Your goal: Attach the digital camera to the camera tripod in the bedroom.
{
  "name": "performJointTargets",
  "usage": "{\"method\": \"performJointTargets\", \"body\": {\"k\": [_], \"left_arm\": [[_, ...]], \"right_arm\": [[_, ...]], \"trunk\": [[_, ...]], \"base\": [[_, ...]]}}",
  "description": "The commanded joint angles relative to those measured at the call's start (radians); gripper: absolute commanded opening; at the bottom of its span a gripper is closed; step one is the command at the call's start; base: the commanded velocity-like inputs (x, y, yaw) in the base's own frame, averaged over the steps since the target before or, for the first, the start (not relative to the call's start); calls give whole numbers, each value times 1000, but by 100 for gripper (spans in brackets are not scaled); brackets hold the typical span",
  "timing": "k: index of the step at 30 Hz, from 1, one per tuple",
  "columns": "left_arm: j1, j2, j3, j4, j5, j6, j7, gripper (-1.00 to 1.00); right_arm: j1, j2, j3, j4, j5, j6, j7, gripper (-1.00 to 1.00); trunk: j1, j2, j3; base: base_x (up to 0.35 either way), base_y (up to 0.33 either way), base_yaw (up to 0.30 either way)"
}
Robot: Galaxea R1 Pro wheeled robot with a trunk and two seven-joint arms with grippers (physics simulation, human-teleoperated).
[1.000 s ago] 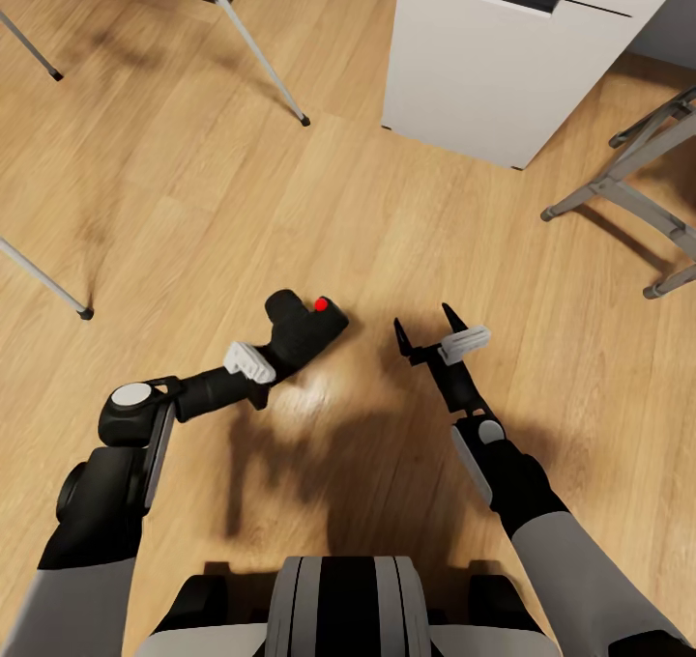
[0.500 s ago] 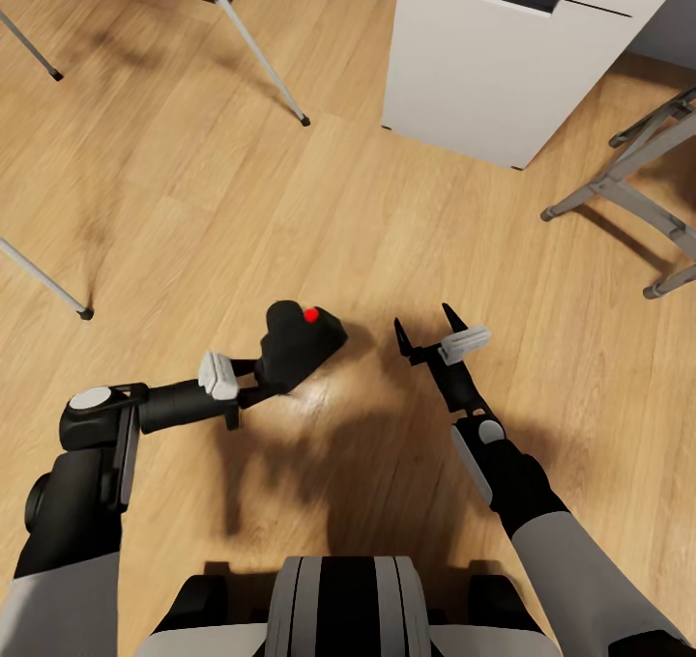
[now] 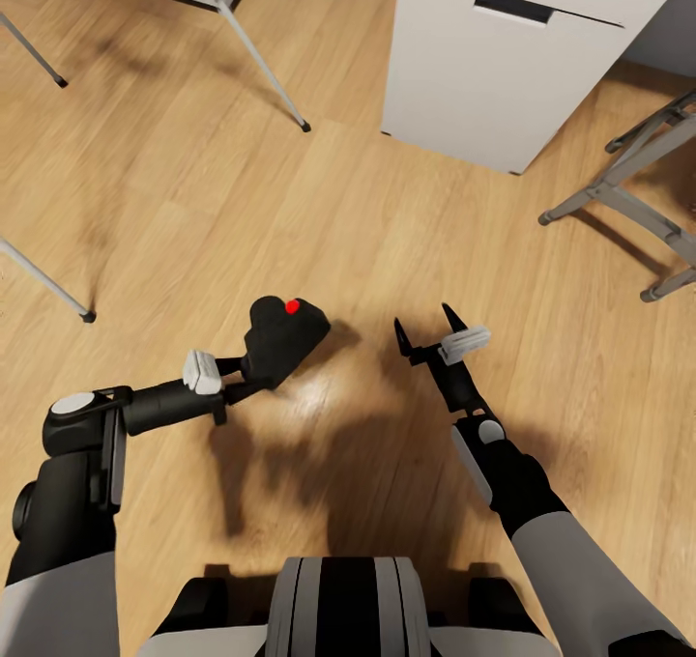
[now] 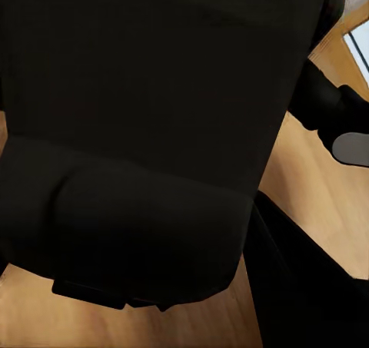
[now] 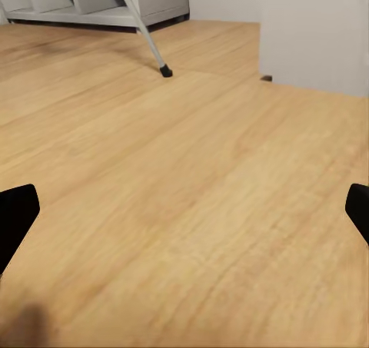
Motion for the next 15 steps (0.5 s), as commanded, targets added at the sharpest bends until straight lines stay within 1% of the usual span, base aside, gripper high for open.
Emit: {"method": "performJointTargets", "body": {"k": [1,5,6,11,14,15], "left_arm": [[-1,-1,13,-1,-8,23,-10,-100],[-1,-2,45,-2,-8,72,-11,-100],[0,-2,63,-1,-8,96,-12,-100],[-1,-2,112,4,-8,134,-30,-100],[-1,-2,123,2,-8,143,-47,-100],[-1,-2,128,1,-8,147,-61,-100]], "right_arm": [[0,-1,1,1,-6,-2,3,100],[0,-1,1,1,-6,0,3,100],[0,-2,1,2,-7,0,3,100],[5,-6,0,1,-8,0,6,100],[16,-7,1,6,-9,-1,7,100],[23,-8,1,17,-9,-1,7,100]], "trunk": [[-1,0,4],[-2,1,19],[-3,1,23],[-5,2,42],[-6,3,54],[-7,3,58]], "base": [[0,0,0],[0,0,0],[0,0,0],[0,0,0],[0,0,0],[0,0,0]]}}
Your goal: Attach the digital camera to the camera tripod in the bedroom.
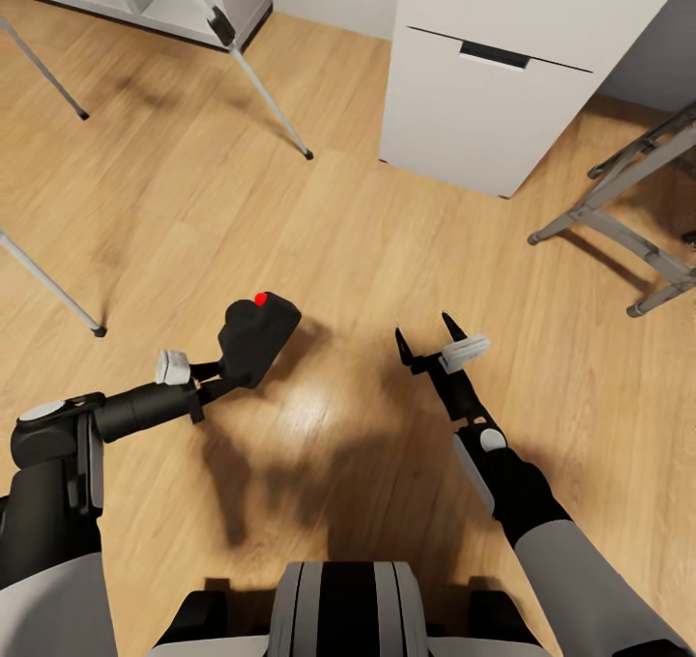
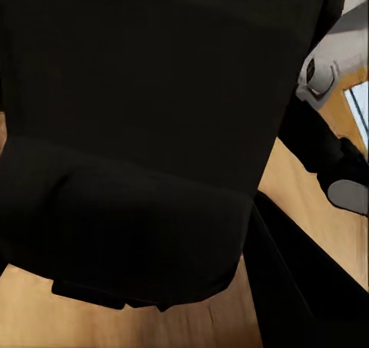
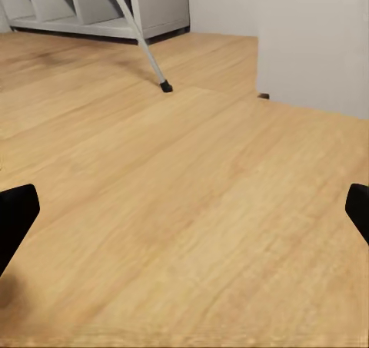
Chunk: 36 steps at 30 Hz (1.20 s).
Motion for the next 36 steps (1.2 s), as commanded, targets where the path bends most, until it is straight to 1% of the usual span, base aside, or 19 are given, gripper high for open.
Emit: {"method": "performJointTargets", "body": {"k": [1,2,3,5,12,16,17,21,36], "left_arm": [[-1,0,3,-2,-10,9,-21,-100],[-1,0,4,-2,-9,9,-32,-100],[-1,0,6,-2,-9,11,-60,-100],[-1,-1,7,-3,-8,12,-80,-100],[-1,-1,14,-5,-6,12,-80,-100],[-1,1,48,-5,-5,11,-80,-100],[-1,2,65,-5,-5,11,-80,-100],[-1,2,85,-5,-4,13,-80,-100],[-1,1,90,-7,-4,15,-80,-100]], "right_arm": [[3,-1,2,8,-6,-3,4,100],[5,-1,2,17,-7,-3,4,100],[8,-1,2,33,-8,-4,4,100],[11,-1,2,45,-8,-4,3,100],[17,-2,2,65,-8,-7,2,100],[26,-2,2,66,-8,-9,1,100],[28,-2,2,67,-9,-9,1,100],[30,-2,2,67,-9,-9,0,100],[31,-2,1,67,-11,-3,-3,100]], "trunk": [[-1,0,4],[-1,0,7],[-1,1,11],[-2,1,19],[-6,3,46],[-7,4,62],[-8,4,65],[-10,5,81],[-16,8,139]], "base": [[0,0,0],[0,0,0],[0,0,0],[0,0,0],[0,0,0],[0,0,0],[0,0,0],[0,0,0],[0,0,0]]}}
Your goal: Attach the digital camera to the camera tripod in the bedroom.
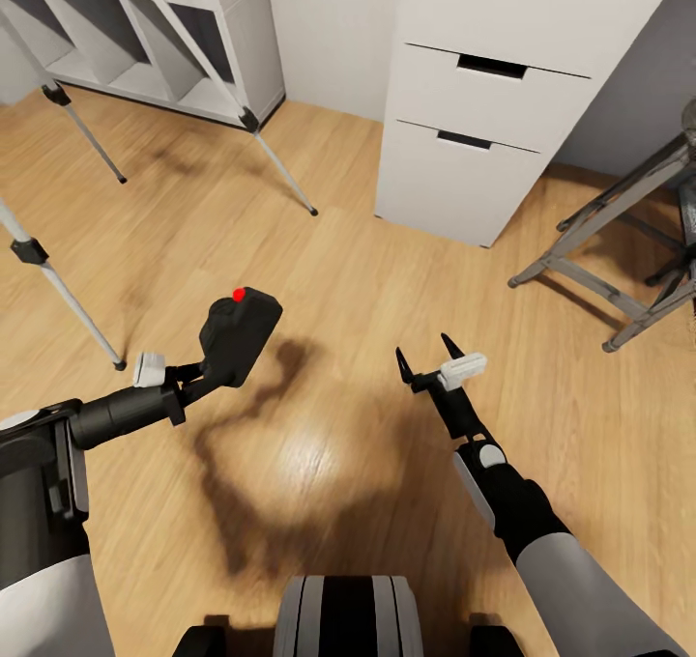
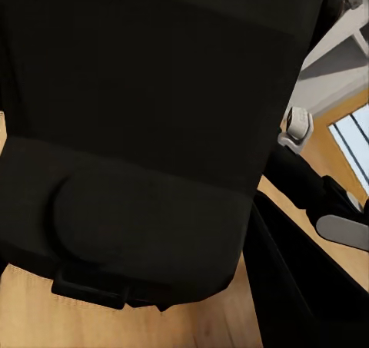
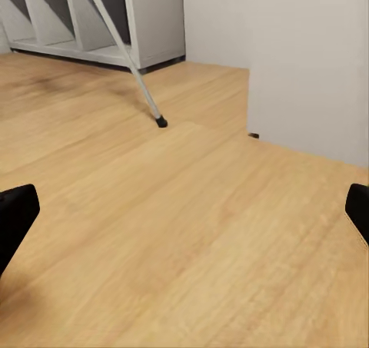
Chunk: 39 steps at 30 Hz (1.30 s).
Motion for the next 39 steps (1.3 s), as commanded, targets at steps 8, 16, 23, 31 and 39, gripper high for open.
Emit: {"method": "performJointTargets", "body": {"k": [8,16,23,31,39], "left_arm": [[0,0,6,-3,-10,8,-11,-100],[-1,0,1,-5,-10,37,-11,-100],[0,0,0,-6,-10,82,-11,-100],[-1,0,0,-5,-10,85,-11,-100],[-1,0,0,-5,-10,85,-11,-100]], "right_arm": [[0,-1,2,1,-6,-8,6,100],[7,-1,2,24,-5,-6,7,100],[9,-1,3,50,-6,-9,6,100],[9,-1,1,51,-7,2,5,100],[9,-1,5,60,-5,1,7,100]], "trunk": [[-4,2,31],[-7,4,61],[-10,5,89],[-14,7,119],[-18,9,150]], "base": [[0,0,0],[0,0,0],[0,0,0],[0,0,0],[0,0,0]]}}
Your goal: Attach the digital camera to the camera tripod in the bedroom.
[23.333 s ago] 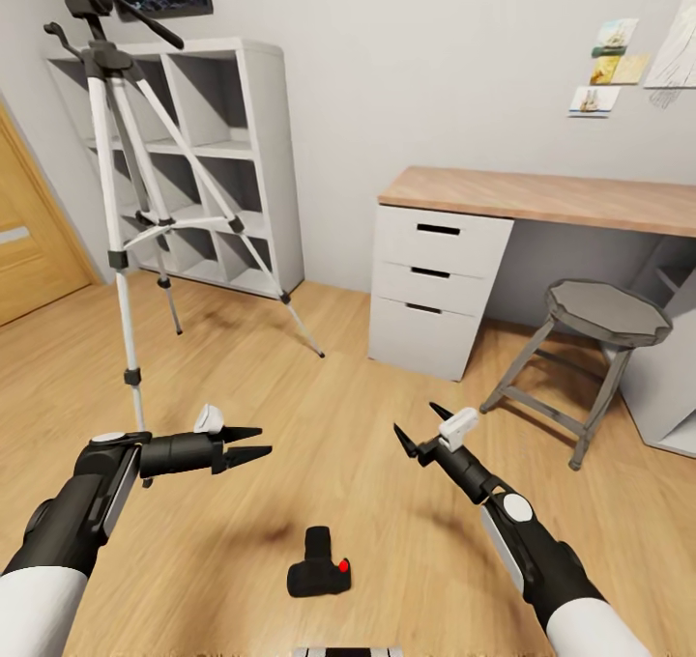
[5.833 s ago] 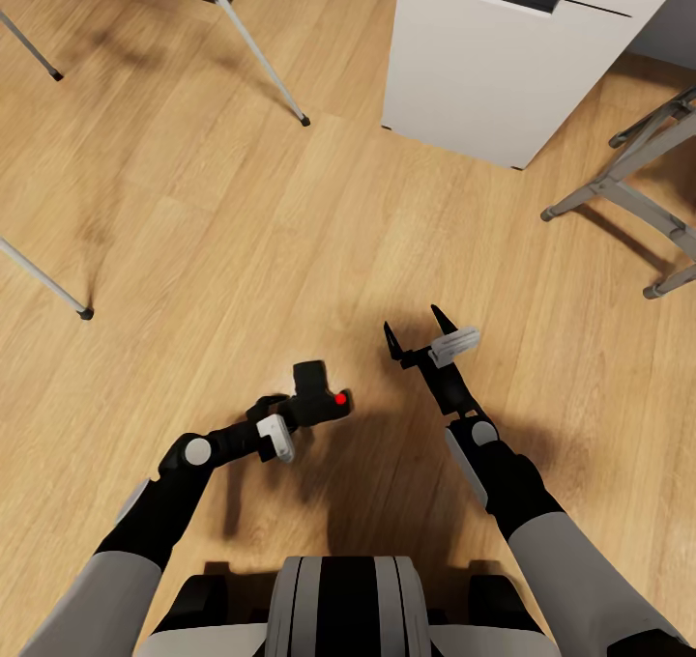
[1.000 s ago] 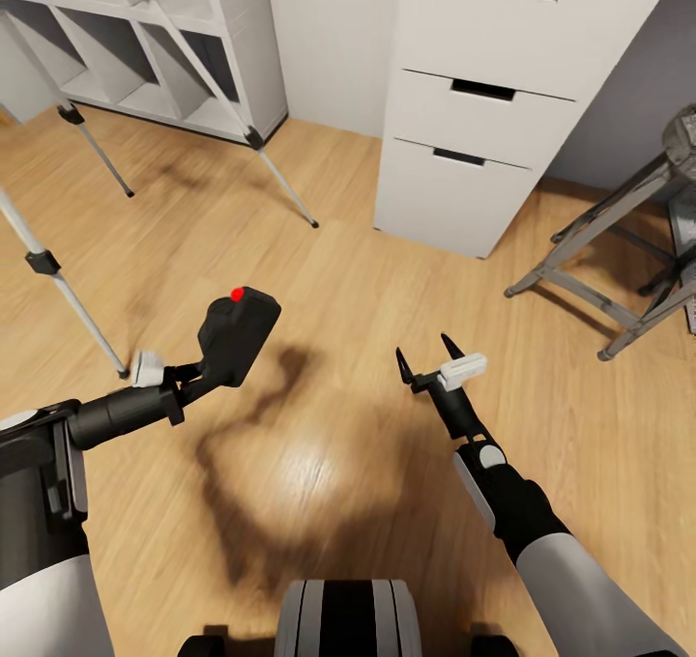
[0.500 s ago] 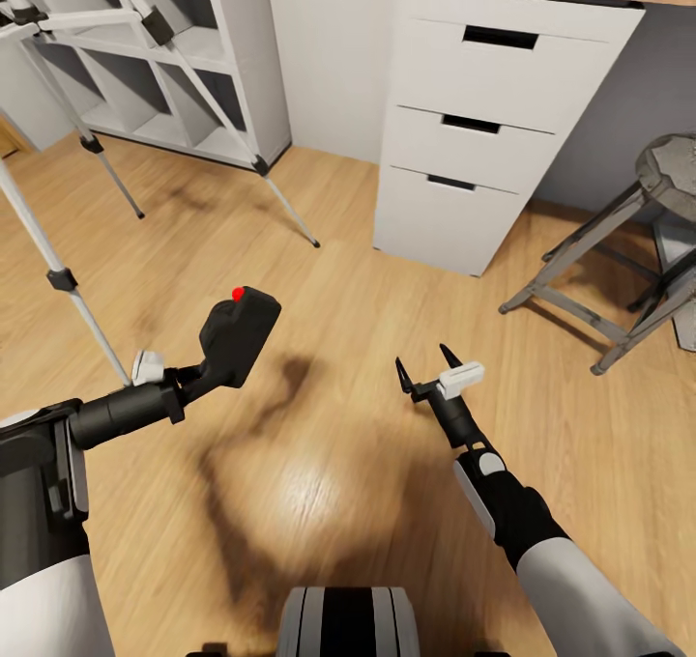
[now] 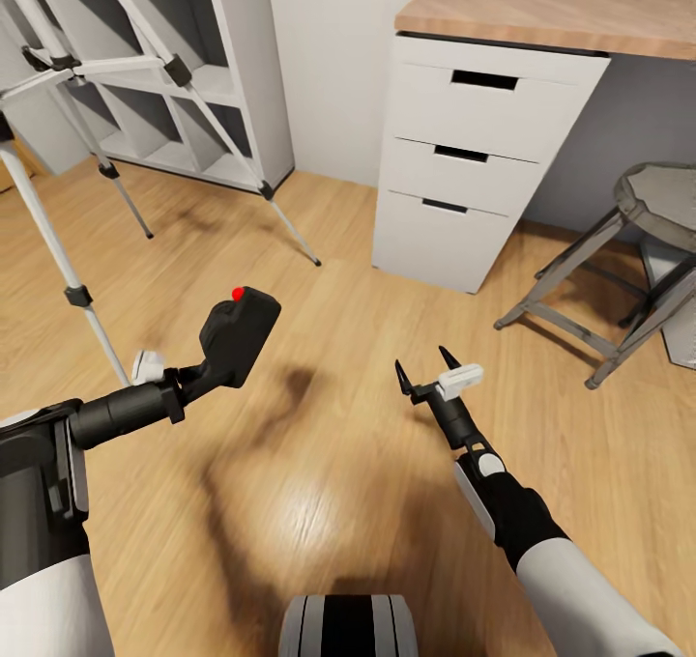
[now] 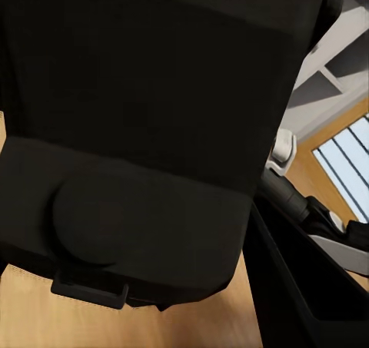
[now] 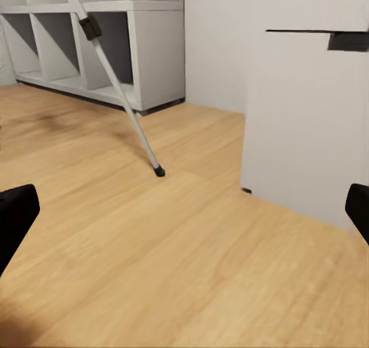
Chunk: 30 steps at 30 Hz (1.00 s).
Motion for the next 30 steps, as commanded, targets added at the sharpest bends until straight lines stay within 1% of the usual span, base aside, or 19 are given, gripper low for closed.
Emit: {"method": "performJointTargets", "body": {"k": [1,11,15,18,30], "left_arm": [[-1,0,1,-1,-10,7,-11,-100],[0,5,3,-1,-10,7,-11,-100],[0,5,-1,-1,-11,7,-11,-100],[-1,7,-11,0,-11,7,-11,-100],[0,7,-14,-1,-12,7,-11,-100]], "right_arm": [[-1,-1,3,6,-6,-3,3,100],[-1,-1,2,27,-6,-3,4,100],[-1,-1,2,29,-6,-3,4,100],[-1,-1,2,29,-6,-3,4,100],[-1,-1,2,29,-6,-3,3,100]], "trunk": [[-1,0,3],[-5,2,42],[-7,3,58],[-8,4,69],[-14,7,116]], "base": [[0,0,0],[0,0,0],[0,0,0],[0,0,0],[0,0,0]]}}
